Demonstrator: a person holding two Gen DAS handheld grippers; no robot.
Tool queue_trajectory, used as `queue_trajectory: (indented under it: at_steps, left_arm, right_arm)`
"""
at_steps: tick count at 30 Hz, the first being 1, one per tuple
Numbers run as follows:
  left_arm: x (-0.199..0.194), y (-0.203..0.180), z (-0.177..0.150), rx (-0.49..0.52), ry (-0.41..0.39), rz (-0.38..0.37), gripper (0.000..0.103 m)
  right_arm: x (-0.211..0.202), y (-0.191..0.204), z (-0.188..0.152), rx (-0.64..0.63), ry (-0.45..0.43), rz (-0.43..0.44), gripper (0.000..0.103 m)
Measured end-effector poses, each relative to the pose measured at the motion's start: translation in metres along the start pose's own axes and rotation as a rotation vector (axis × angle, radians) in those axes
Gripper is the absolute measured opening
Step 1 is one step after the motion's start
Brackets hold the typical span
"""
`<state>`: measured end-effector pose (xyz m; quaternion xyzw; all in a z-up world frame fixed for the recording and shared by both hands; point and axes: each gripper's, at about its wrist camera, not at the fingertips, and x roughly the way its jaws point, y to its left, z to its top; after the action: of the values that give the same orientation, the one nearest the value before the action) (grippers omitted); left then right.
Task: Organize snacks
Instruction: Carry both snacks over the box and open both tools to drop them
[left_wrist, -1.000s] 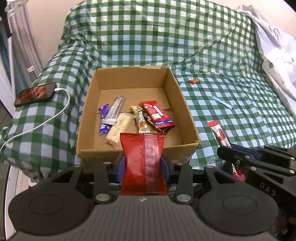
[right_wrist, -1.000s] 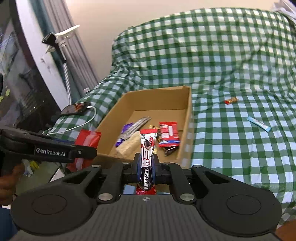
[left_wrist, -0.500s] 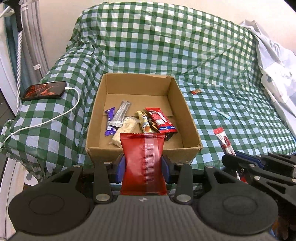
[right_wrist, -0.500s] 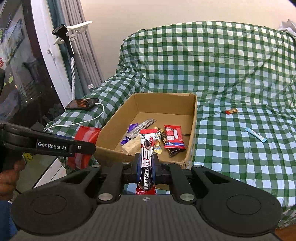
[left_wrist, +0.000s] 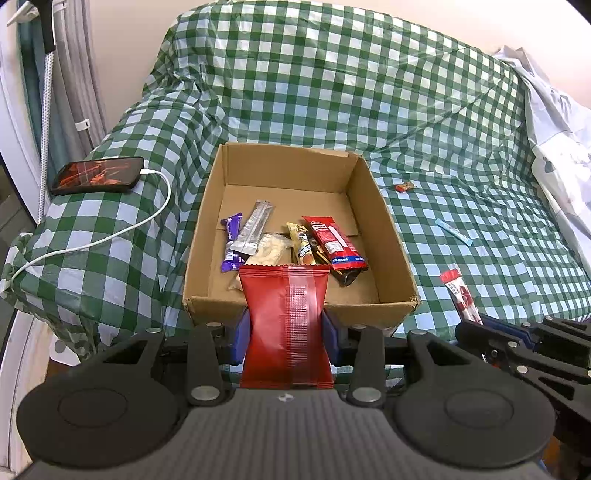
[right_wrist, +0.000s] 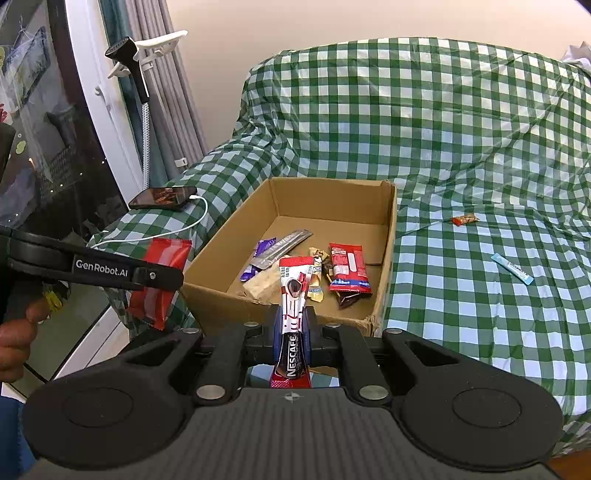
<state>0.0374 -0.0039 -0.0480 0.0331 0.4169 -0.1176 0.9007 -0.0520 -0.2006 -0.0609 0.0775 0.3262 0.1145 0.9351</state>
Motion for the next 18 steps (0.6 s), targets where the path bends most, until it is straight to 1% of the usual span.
queue_trajectory:
  at_steps: [10,18]
  left_arm:
    - [0.006,0.013,0.022,-0.031,-0.024,0.015,0.045]
    - [0.02,0.023,0.046,-0.047,-0.041,0.023,0.045]
  right_arm:
    - [0.013,0.001,0.025,0.014,-0.023,-0.009,0.012]
    - [0.036,0.002,0.046,0.0,-0.013,0.006,0.012]
